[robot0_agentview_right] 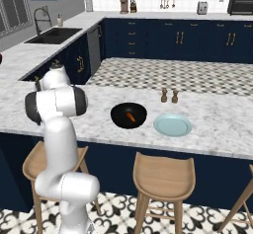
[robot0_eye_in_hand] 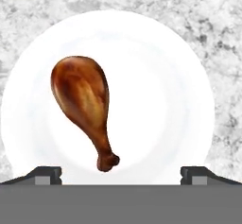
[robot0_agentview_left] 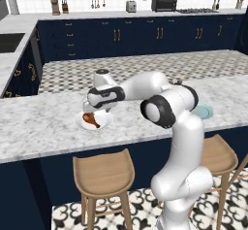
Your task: Pick the chicken drumstick and carrot from their plates and place them in the bowl. Then put the bowl in the fridge.
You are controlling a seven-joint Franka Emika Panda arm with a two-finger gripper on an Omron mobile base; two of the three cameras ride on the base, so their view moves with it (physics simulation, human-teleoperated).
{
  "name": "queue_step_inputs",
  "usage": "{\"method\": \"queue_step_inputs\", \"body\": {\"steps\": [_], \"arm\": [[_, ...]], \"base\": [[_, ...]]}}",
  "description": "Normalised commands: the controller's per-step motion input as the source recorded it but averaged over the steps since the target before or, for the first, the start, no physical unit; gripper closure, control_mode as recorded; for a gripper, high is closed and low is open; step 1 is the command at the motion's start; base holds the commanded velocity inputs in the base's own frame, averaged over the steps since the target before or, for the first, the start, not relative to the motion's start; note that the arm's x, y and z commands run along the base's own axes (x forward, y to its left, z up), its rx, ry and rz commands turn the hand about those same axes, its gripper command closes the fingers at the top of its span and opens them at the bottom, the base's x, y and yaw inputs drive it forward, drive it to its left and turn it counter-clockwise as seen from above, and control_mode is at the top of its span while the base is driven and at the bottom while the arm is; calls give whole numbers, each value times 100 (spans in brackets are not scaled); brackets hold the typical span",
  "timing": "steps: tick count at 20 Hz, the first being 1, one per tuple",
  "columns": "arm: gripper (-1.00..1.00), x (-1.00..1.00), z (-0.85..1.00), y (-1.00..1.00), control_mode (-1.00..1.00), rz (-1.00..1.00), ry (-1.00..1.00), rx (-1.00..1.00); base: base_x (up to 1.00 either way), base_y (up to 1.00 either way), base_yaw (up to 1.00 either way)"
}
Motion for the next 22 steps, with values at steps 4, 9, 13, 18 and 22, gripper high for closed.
{"method": "queue_step_inputs", "body": {"steps": [4, 9, 13, 18, 22], "arm": [[-100, 6, -26, 46, -100, 19, 0, 2], [-100, 13, -13, 41, -100, 0, 0, 0], [-100, 28, -33, 20, -100, 0, 0, 0], [-100, 33, -38, 6, -100, 0, 0, 0], [-100, 9, -28, 0, -100, 0, 0, 0]], "base": [[0, 0, 0], [0, 0, 0], [0, 0, 0], [0, 0, 0], [0, 0, 0]]}}
